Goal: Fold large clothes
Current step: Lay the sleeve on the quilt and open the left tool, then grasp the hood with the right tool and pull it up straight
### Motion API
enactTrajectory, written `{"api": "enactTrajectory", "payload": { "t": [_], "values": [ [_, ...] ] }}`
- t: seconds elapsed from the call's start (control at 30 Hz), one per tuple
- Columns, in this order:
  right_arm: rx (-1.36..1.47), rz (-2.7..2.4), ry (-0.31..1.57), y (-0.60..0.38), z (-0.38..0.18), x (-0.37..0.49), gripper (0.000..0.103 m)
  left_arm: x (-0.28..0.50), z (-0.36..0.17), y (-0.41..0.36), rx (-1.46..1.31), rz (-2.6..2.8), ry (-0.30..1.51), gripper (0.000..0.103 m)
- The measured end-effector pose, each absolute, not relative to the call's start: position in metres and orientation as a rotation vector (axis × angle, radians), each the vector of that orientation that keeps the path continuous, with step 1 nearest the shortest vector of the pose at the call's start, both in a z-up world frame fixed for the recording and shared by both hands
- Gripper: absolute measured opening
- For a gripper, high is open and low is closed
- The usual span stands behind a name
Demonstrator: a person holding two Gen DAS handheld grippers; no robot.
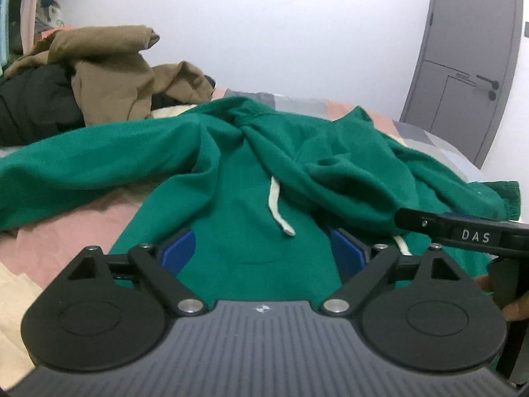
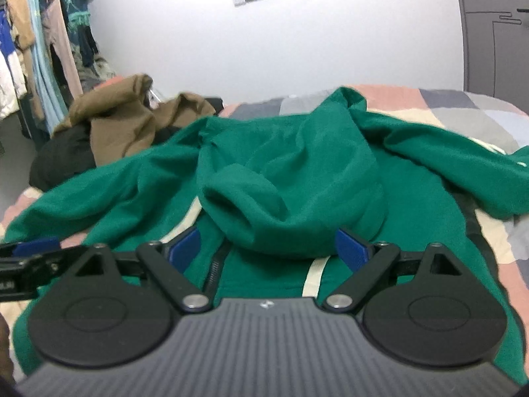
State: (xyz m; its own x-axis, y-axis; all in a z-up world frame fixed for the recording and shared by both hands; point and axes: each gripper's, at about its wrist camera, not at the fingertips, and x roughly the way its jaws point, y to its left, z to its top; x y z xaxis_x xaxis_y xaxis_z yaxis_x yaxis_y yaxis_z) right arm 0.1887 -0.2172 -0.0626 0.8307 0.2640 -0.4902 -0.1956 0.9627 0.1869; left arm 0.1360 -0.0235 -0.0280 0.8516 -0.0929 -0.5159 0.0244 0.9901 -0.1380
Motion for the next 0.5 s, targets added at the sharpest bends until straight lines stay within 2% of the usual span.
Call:
{"api": "enactTrajectory", "payload": {
  "t": [0.2,0.5],
  "values": [
    [0.108,0.231,0.57,-0.207,-0.085,0.209,0.103,0.15,-0.042,-0.014,-0.135,-0.046,0.574,0.094],
    [0.006,0.19,0.514,-0.189,-0.119,0.271,0.103,0.155,-0.05,-0.004,-0.137,-0.027,0.56,0.096]
  ]
}}
